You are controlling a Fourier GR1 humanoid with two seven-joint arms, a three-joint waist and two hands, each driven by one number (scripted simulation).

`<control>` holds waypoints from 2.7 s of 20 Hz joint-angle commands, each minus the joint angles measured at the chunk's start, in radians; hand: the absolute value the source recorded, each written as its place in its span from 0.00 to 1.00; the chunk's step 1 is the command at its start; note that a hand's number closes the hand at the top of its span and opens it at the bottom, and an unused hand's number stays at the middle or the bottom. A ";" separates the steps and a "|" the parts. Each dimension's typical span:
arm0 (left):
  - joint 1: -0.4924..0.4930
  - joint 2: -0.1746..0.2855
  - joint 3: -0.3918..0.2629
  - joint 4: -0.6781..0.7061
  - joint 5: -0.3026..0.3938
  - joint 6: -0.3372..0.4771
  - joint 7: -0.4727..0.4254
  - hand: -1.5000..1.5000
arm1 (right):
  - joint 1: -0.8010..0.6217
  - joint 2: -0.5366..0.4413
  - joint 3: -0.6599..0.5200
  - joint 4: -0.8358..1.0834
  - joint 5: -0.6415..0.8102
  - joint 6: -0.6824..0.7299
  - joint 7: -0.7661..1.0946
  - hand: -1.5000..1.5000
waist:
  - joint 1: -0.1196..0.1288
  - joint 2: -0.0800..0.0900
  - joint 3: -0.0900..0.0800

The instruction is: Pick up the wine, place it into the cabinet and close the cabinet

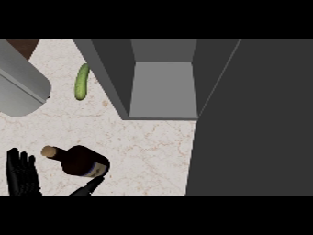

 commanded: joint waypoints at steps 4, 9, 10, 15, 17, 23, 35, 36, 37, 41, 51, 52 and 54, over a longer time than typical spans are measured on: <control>0.040 -0.034 0.169 0.170 0.224 -0.249 -0.262 0.00 | -0.008 -0.014 -0.011 -0.121 -0.082 -0.028 0.105 0.00 | -0.002 0.001 0.001; -0.049 -0.087 0.212 0.356 0.245 -0.323 -0.341 0.00 | 0.065 0.018 0.005 -0.121 -0.068 0.014 0.038 0.00 | -0.012 0.003 0.003; -0.058 -0.085 0.215 0.334 0.234 -0.310 -0.318 0.00 | 0.078 0.014 0.003 -0.137 -0.075 0.018 0.055 0.00 | -0.011 0.003 0.003; -0.126 -0.131 0.244 0.496 0.250 -0.373 -0.385 0.00 | 0.067 0.032 0.057 -0.171 -0.030 -0.011 0.103 0.00 | -0.014 0.003 0.003; -0.096 -0.138 0.239 0.473 0.253 -0.398 -0.388 0.00 | -0.014 0.026 0.022 -0.103 -0.044 -0.022 0.096 0.00 | -0.007 0.004 0.003; -0.152 -0.192 0.273 0.643 0.265 -0.471 -0.479 0.00 | -0.026 0.009 -0.009 -0.070 -0.062 0.013 0.075 0.00 | -0.008 0.004 0.003; -0.290 -0.244 0.381 0.831 0.366 -0.620 -0.531 1.00 | 0.030 -0.007 -0.069 -0.105 -0.133 0.039 0.071 0.00 | -0.014 0.003 0.003; -0.365 -0.253 0.395 0.937 0.378 -0.673 -0.565 1.00 | -0.001 0.019 -0.016 -0.105 -0.074 -0.001 0.094 0.00 | -0.018 0.004 0.002; -0.366 -0.230 0.404 0.953 0.384 -0.710 -0.565 1.00 | -0.014 0.049 0.064 -0.142 -0.012 -0.035 0.128 0.00 | -0.014 0.004 0.002; -0.358 -0.224 0.392 1.039 0.324 -0.733 -0.651 1.00 | 0.014 0.030 -0.010 -0.118 -0.069 0.016 0.073 0.00 | -0.013 0.004 0.003; -0.438 -0.094 0.402 1.158 0.345 -0.958 -0.721 1.00 | -0.058 0.012 -0.011 -0.076 -0.059 -0.004 0.116 0.00 | -0.014 0.005 0.002; -0.389 -0.036 0.417 1.188 0.365 -1.079 -0.779 1.00 | -0.039 0.015 -0.019 -0.070 -0.066 0.004 0.099 0.00 | -0.016 0.005 0.001; -0.429 -0.005 0.436 1.192 0.382 -1.117 -0.726 1.00 | 0.030 0.042 0.006 -0.115 -0.051 0.005 0.086 0.00 | -0.017 0.003 0.002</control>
